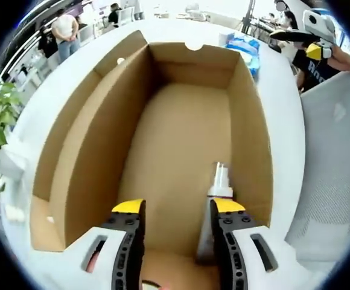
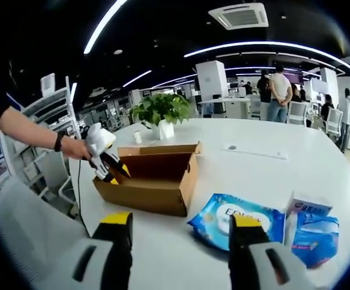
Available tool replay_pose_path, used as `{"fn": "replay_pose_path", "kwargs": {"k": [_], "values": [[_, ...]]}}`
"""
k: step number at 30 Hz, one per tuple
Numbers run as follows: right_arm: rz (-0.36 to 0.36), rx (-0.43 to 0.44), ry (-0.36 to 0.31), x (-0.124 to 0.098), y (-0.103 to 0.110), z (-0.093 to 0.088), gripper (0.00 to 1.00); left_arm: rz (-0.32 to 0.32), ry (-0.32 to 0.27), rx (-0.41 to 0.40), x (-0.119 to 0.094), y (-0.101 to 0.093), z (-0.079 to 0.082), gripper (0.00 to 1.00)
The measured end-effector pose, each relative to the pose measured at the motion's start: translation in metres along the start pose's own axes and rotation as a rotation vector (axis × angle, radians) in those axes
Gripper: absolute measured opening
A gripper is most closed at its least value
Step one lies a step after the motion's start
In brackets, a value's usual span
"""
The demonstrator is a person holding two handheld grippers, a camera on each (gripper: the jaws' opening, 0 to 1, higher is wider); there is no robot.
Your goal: Operate the shoe box by opening the lid, removing the specified soft item, and placing it in the target area until the item is outside and the box remains undamaged.
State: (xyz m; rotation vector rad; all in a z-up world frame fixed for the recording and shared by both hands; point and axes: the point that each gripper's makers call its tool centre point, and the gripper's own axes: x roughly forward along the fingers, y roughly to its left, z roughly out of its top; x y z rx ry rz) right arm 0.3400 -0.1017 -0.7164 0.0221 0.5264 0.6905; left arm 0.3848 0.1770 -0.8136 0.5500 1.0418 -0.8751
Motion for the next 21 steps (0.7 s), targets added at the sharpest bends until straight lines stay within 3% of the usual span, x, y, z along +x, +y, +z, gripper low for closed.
{"fn": "replay_pose_path", "kwargs": {"k": [8,13,21], "values": [[0.005,0.008,0.002,0.002,0.001,-0.001,0.63,-0.081,-0.038,-0.019,-0.005,-0.011,0.0,0.49],[0.009,0.004,0.008,0.003,0.003,-0.003,0.63,-0.062,0.018,0.058,-0.001,-0.012,-0.007,0.47],[0.006,0.005,0.01,0.002,0.002,-0.004,0.63,-0.025,0.007,0.022,0.0,-0.003,-0.001,0.49]]}}
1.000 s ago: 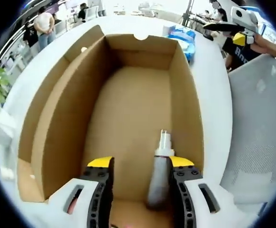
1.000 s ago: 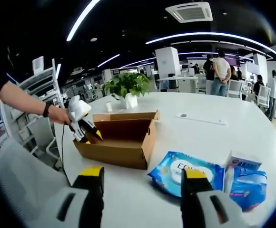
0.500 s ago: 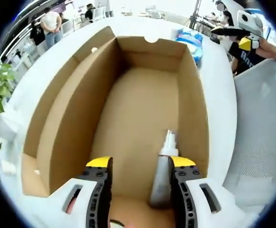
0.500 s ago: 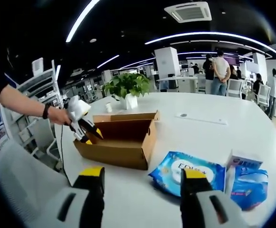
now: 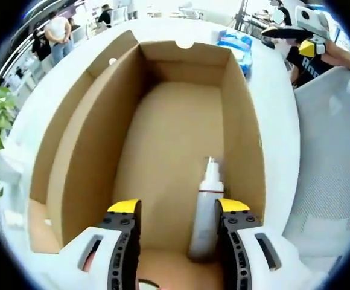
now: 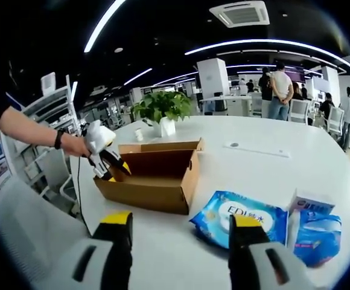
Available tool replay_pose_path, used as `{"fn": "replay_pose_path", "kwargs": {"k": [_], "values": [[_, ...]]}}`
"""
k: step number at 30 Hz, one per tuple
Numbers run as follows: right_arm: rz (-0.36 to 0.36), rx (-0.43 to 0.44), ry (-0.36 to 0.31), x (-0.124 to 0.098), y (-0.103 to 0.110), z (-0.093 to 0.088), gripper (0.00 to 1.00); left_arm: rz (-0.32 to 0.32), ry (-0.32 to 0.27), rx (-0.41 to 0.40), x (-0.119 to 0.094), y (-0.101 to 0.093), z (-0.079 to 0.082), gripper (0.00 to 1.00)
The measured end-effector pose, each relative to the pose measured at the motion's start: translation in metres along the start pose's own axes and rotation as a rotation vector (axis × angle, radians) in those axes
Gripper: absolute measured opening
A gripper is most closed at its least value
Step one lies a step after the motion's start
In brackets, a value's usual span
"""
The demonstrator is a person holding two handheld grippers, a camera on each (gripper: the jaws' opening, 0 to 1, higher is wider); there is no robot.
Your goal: Operate the shoe box by opening the lid, removing the specified soft item, and placing it in the target area until the item is outside and the box remains undamaged.
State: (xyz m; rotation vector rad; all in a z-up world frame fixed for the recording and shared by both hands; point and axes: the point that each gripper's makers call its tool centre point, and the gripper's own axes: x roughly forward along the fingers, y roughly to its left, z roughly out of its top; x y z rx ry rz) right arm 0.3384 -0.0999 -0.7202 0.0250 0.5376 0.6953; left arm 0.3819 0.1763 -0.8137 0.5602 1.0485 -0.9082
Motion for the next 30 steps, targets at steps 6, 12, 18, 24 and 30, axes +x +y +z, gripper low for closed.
{"fn": "replay_pose_path", "kwargs": {"k": [6,12,18,24,30], "values": [[-0.005,0.004,-0.008,-0.001,-0.002,0.002,0.63,-0.021,0.007,0.021,0.001,-0.006,-0.003,0.47],[-0.003,0.004,-0.007,0.0,-0.002,0.001,0.63,-0.031,0.023,0.038,0.0,-0.012,-0.007,0.45],[0.003,-0.007,0.009,0.002,0.001,-0.002,0.63,-0.023,0.033,0.022,0.0,-0.01,-0.006,0.48],[-0.01,0.008,-0.008,-0.001,-0.004,0.002,0.63,0.0,0.035,0.017,-0.001,-0.007,-0.005,0.49],[-0.009,0.007,-0.012,-0.002,-0.003,0.003,0.63,-0.005,0.038,0.054,-0.002,-0.012,-0.005,0.44]]}}
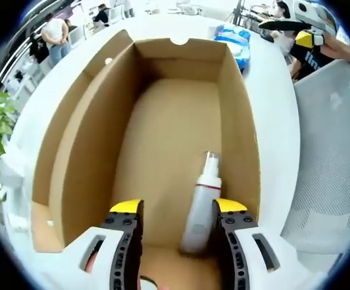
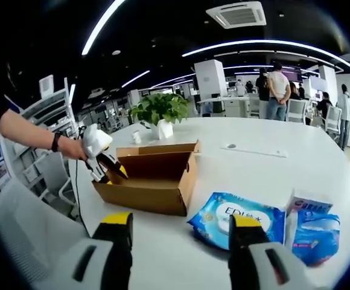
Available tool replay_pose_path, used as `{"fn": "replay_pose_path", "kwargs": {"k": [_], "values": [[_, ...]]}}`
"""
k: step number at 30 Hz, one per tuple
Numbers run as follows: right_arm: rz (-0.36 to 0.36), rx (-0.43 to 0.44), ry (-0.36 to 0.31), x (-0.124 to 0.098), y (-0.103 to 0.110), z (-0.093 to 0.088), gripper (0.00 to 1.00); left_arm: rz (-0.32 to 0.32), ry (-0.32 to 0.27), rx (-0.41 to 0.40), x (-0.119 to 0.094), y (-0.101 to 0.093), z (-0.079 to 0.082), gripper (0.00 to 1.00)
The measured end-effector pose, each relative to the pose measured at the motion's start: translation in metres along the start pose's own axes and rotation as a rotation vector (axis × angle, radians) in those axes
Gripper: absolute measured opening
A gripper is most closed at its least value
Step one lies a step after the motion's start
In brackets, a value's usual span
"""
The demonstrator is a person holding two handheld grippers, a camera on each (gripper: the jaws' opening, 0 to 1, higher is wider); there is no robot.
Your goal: Operate the shoe box by opening the lid, removing the specified soft item, and placing it in the target area until the item is outside and the box remains undamaged.
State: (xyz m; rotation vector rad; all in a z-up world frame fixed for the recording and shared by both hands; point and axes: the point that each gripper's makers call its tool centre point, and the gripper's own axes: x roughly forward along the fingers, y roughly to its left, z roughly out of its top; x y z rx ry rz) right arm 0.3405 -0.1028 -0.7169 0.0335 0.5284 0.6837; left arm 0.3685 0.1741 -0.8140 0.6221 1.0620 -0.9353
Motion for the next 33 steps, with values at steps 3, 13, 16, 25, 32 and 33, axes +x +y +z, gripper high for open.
{"fn": "replay_pose_path", "kwargs": {"k": [3,13,16,25,32,33], "values": [[0.001,0.002,-0.005,0.0,0.0,0.001,0.63,-0.017,-0.003,0.003,0.0,-0.002,0.001,0.42],[-0.004,0.003,-0.008,-0.001,-0.002,0.002,0.63,-0.005,0.018,-0.016,0.001,0.0,0.001,0.46],[-0.005,0.005,-0.009,-0.001,-0.003,0.002,0.63,0.023,0.016,-0.005,-0.001,0.004,0.001,0.43],[0.004,0.01,-0.015,-0.001,-0.001,0.003,0.63,-0.034,-0.013,0.009,-0.003,-0.007,0.0,0.38],[0.003,0.002,-0.013,-0.001,-0.001,0.003,0.63,0.022,0.075,0.073,0.006,0.003,-0.011,0.31],[0.0,0.005,-0.017,-0.001,-0.002,0.003,0.62,0.018,0.077,0.074,0.007,0.001,-0.01,0.31]]}}
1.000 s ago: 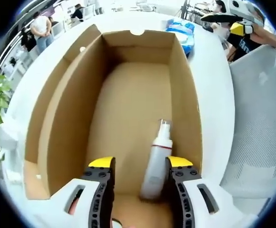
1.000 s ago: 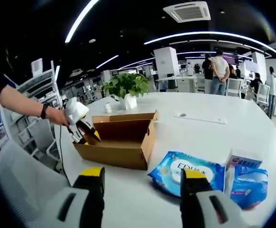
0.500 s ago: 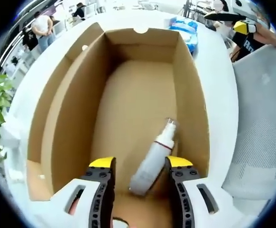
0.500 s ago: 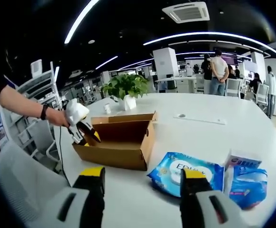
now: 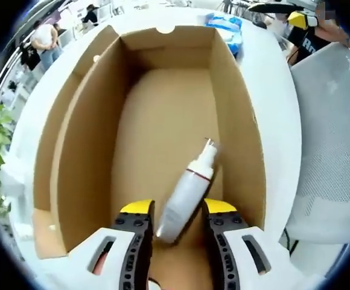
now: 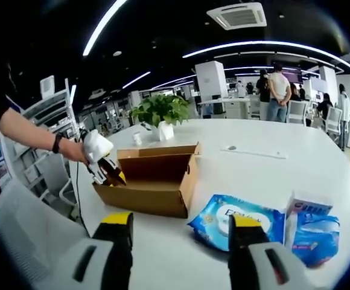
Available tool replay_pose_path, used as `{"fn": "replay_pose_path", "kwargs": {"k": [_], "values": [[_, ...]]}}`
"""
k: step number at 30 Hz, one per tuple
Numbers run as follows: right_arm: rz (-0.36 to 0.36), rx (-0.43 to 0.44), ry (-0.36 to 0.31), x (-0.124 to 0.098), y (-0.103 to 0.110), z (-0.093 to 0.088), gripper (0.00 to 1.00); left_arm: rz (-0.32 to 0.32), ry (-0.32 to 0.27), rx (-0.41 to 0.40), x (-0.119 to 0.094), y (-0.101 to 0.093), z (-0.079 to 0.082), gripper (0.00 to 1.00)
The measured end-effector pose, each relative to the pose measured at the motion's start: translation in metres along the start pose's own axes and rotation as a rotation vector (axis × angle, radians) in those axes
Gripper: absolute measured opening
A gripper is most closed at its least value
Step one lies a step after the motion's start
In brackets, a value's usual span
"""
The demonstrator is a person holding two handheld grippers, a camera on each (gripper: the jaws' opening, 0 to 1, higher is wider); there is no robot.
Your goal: Operate the shoe box by opening the lid, removing the specified soft item, and placing it in the target area until the item is outside and the box remains undamaged.
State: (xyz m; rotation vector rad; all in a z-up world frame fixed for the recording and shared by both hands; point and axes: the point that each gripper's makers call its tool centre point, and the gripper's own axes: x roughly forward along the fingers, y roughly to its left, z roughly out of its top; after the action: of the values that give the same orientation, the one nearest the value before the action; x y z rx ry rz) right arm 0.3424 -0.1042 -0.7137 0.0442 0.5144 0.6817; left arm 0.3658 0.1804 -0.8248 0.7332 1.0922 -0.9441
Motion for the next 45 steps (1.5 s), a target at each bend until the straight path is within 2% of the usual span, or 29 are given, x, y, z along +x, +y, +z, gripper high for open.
{"fn": "replay_pose_path", "kwargs": {"k": [4,10,14,18,20,22,23,33,39,45], "values": [[-0.003,0.011,0.003,0.001,-0.001,-0.001,0.62,0.0,0.005,0.035,0.002,-0.003,0.001,0.3],[0.004,0.004,0.014,0.002,0.001,-0.004,0.62,-0.013,-0.003,0.046,0.006,-0.003,0.004,0.28],[0.01,0.003,0.022,0.004,0.003,-0.006,0.62,-0.012,0.014,0.113,0.013,-0.003,0.005,0.27],[0.013,-0.002,0.029,0.004,0.004,-0.007,0.62,-0.019,0.013,0.143,0.015,-0.003,0.007,0.25],[0.013,0.002,0.027,0.004,0.003,-0.007,0.61,-0.033,-0.002,0.129,0.016,-0.006,0.009,0.22],[0.011,0.005,0.025,0.004,0.003,-0.007,0.61,-0.067,-0.057,0.055,0.013,-0.011,0.017,0.2],[0.012,0.005,0.025,0.004,0.003,-0.007,0.61,-0.067,-0.062,0.046,0.013,-0.01,0.017,0.19],[0.022,0.003,0.032,0.004,0.006,-0.008,0.61,0.003,-0.062,0.078,0.009,-0.003,0.01,0.19],[0.031,0.011,0.028,0.004,0.008,-0.007,0.6,0.049,-0.093,0.061,-0.001,0.003,0.008,0.19],[0.059,0.008,0.03,0.006,0.016,-0.008,0.6,0.105,-0.145,0.063,-0.016,0.006,0.013,0.19]]}}
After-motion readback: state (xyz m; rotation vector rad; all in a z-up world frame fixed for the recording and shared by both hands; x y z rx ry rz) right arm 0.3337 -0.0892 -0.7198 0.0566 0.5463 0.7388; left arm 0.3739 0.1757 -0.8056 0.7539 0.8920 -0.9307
